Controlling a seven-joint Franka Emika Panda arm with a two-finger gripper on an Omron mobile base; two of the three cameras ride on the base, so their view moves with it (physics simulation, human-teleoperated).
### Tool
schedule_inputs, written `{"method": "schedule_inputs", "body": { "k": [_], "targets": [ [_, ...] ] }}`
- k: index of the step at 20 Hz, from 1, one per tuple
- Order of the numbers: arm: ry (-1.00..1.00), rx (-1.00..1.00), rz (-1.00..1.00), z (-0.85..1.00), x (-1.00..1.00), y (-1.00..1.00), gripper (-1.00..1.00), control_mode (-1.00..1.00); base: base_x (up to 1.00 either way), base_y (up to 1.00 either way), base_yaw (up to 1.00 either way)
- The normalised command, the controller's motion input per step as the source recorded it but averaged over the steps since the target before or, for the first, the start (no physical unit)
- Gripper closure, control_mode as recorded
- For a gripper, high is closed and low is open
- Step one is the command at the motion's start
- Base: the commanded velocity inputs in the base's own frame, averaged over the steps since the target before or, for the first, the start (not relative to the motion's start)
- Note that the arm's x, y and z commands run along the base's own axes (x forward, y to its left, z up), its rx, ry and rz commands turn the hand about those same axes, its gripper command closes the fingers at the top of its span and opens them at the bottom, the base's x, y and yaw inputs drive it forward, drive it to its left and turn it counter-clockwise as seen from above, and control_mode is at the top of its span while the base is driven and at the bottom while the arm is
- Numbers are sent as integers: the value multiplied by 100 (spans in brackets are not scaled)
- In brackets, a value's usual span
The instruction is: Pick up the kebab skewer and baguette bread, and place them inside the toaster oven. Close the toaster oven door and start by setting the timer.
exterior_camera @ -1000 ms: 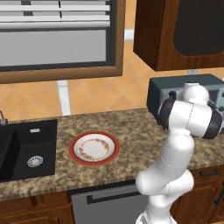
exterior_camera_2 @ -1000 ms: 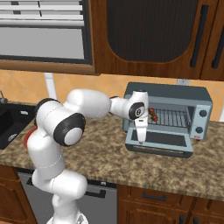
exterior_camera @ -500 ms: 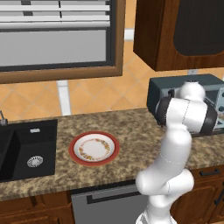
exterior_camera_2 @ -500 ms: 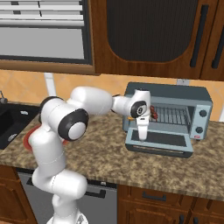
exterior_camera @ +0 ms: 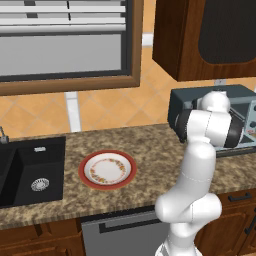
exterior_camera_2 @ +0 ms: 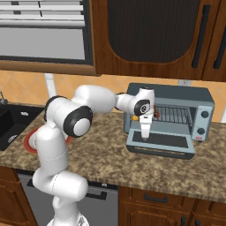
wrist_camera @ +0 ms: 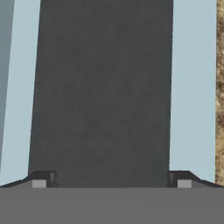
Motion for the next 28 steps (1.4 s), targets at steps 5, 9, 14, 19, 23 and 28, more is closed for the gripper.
{"method": "schedule_inputs", "body": {
  "k": [5,9,14,19,23,28],
  "targets": [
    [0,0,-3,0,3,0,-100,-100,0,0,0],
    [-1,0,-1,0,0,0,-100,-100,0,0,0],
    [-7,0,0,0,-28,0,-100,-100,0,0,0],
    [-7,0,0,1,-45,0,-100,-100,0,0,0],
    [0,0,1,0,-34,13,-100,-100,0,0,0],
    [-1,0,15,1,-59,3,-100,-100,0,0,0]
  ]
}}
